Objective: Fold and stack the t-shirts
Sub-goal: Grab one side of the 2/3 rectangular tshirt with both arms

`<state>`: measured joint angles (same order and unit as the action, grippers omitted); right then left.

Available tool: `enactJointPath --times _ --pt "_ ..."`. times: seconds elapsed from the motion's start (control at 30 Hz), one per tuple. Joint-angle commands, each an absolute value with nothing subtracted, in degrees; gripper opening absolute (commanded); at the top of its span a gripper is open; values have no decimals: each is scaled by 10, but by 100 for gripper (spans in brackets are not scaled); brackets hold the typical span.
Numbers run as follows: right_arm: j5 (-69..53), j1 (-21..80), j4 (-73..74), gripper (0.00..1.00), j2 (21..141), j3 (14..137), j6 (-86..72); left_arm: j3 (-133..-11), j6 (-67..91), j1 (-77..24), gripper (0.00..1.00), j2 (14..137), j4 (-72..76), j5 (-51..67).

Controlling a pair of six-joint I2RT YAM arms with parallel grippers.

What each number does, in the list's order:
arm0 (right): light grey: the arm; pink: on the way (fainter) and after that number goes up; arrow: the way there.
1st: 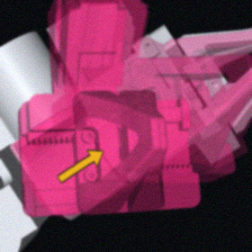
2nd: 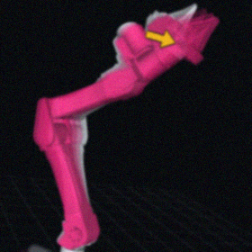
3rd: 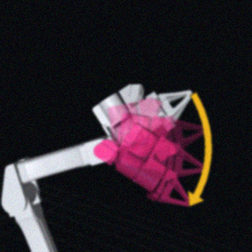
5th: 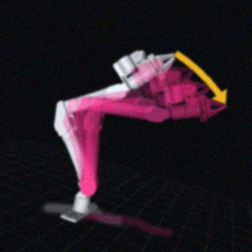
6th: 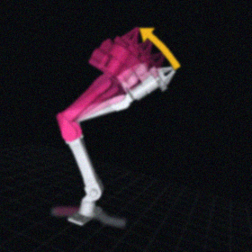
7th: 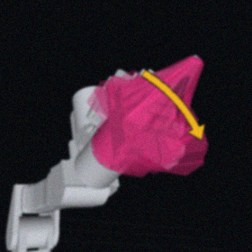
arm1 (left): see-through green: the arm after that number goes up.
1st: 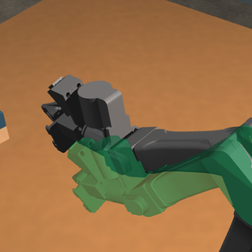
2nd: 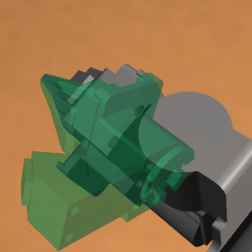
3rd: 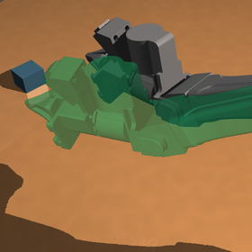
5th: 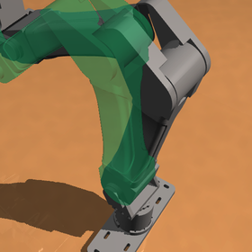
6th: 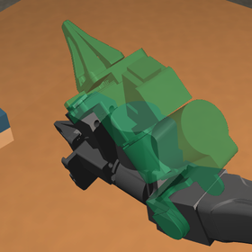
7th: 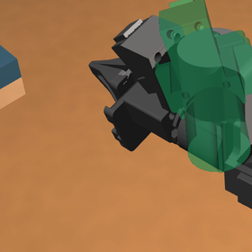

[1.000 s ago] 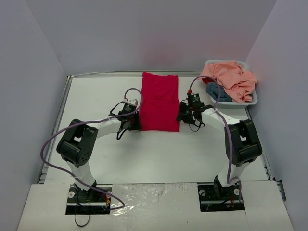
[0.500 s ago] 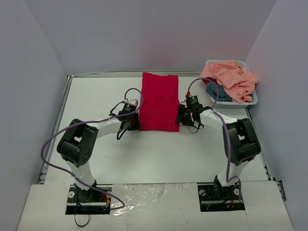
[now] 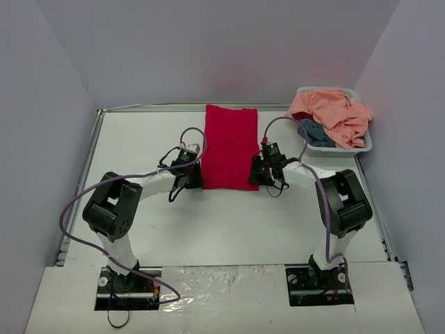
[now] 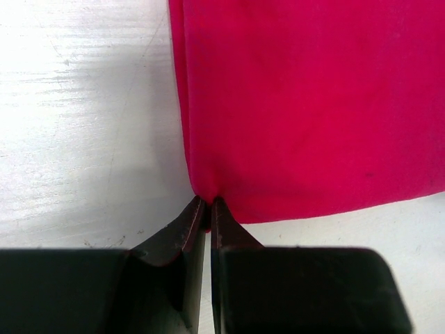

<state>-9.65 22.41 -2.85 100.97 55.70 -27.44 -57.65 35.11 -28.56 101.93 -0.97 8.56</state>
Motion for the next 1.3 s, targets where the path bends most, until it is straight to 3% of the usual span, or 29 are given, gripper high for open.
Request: enactJointPath --times 0.0,0.93,1.17,1.27 --pt "-83 234 -21 39 1024 547 -284 -586 346 -291 2 1029 -18 87" --pt "-40 244 31 38 991 521 -287 -584 344 -290 2 1031 -19 85" --pt "-36 244 40 36 985 519 -284 -584 343 -291 3 1032 -21 83" --pt "-39 244 43 31 986 516 -282 -585 341 -291 2 1032 -21 84"
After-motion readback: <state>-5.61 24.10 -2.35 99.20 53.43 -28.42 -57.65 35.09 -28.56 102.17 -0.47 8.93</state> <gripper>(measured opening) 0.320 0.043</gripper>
